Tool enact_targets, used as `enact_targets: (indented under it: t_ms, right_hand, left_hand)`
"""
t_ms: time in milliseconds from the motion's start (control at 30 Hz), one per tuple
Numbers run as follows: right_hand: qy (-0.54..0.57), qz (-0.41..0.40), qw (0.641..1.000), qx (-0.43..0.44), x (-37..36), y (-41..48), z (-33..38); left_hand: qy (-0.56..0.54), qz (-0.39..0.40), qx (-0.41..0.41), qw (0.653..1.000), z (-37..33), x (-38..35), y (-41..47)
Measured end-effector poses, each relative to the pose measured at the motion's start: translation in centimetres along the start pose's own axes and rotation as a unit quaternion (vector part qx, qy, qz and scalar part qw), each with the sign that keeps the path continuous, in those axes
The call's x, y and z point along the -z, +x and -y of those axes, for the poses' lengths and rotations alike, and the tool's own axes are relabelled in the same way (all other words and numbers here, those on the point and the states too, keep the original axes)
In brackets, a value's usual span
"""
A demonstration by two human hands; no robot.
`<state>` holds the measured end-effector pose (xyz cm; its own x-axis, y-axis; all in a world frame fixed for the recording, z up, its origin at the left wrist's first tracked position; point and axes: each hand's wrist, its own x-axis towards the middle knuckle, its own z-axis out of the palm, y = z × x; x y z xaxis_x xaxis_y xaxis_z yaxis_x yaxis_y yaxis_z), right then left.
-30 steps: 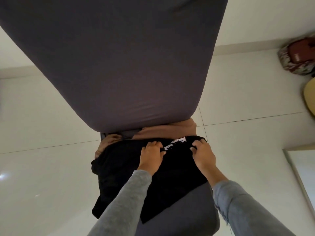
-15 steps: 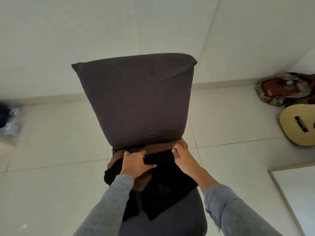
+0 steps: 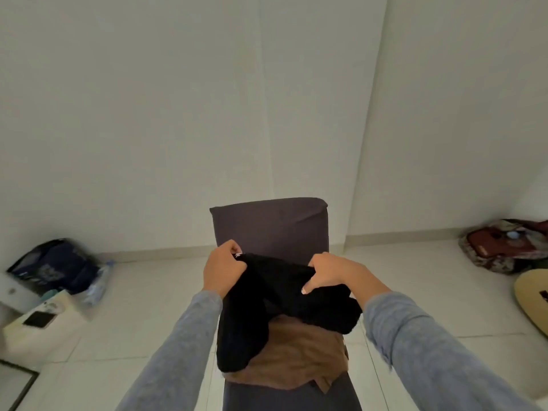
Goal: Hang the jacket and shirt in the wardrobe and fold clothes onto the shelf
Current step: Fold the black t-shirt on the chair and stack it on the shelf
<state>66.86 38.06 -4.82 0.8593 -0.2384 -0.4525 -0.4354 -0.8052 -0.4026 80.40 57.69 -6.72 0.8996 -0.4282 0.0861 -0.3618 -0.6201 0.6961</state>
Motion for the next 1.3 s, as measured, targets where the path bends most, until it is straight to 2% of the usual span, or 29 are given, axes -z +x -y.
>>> enact_targets:
  t_ms: [100, 167, 300, 400, 533, 667, 800, 867, 933, 1000, 1100, 1167, 1233, 1300]
  right_hand:
    - [0.027, -0.125, 0.992, -0.003, 3.0, -2.8, 0.3]
    - [0.035, -0.212, 0.977, 0.009, 5.3, -4.7, 0.9]
    - [0.184, -0.365, 0.909, 0.080, 9.0, -7.6, 2.3]
    - [0.193, -0.441, 0.868, 0.121, 11.1, -9.7, 3.4]
    - [0.051, -0.486, 0.866, 0.110, 12.3, -11.5, 4.5]
    - [0.009, -0.529, 0.847, 0.042, 13.2, -13.1, 2.8]
    - [-0.106, -0.493, 0.859, -0.083, 12.8, -14.3, -0.3]
    - [-0.118, -0.483, 0.857, -0.133, 12.0, -14.4, -1.4]
    - [-0.049, -0.478, 0.866, -0.139, 11.1, -14.4, -2.3]
    - [0.110, -0.488, 0.861, -0.097, 10.8, -14.3, -2.6]
    - [0.287, -0.527, 0.799, -0.040, 11.4, -14.4, -2.2]
    - [0.350, -0.542, 0.764, -0.009, 12.1, -14.5, -1.3]
    - [0.374, -0.552, 0.745, 0.023, 12.7, -14.6, -0.2]
    - [0.327, -0.547, 0.768, 0.057, 13.0, -14.5, 1.0]
  left_hand:
    - [-0.022, -0.018, -0.028, 0.999, -2.9, 3.4, 0.1]
    - [-0.046, 0.004, -0.057, 0.997, -4.8, 5.1, 0.3]
    - [-0.120, 0.154, -0.115, 0.974, -8.1, 7.0, -0.3]
    - [-0.169, 0.237, -0.132, 0.947, -11.0, 6.4, -1.4]
    - [-0.206, 0.267, -0.174, 0.925, -14.3, 4.5, -2.0]
    - [-0.181, 0.190, -0.213, 0.941, -16.0, 4.4, -1.7]
    - [-0.221, 0.134, -0.231, 0.938, -17.8, 5.4, -1.9]
    - [-0.249, 0.106, -0.235, 0.933, -19.1, 5.6, -2.1]
    - [-0.260, 0.097, -0.235, 0.932, -20.3, 5.6, -2.1]
    - [-0.249, 0.097, -0.231, 0.936, -21.0, 5.6, -1.9]
    - [-0.206, 0.072, -0.216, 0.952, -21.1, 5.5, -1.7]
    - [-0.187, 0.078, -0.209, 0.957, -20.7, 5.0, -1.5]
    - [-0.152, 0.125, -0.222, 0.955, -20.7, 4.4, -2.1]
    - [-0.088, 0.169, -0.252, 0.949, -21.0, 3.6, -2.7]
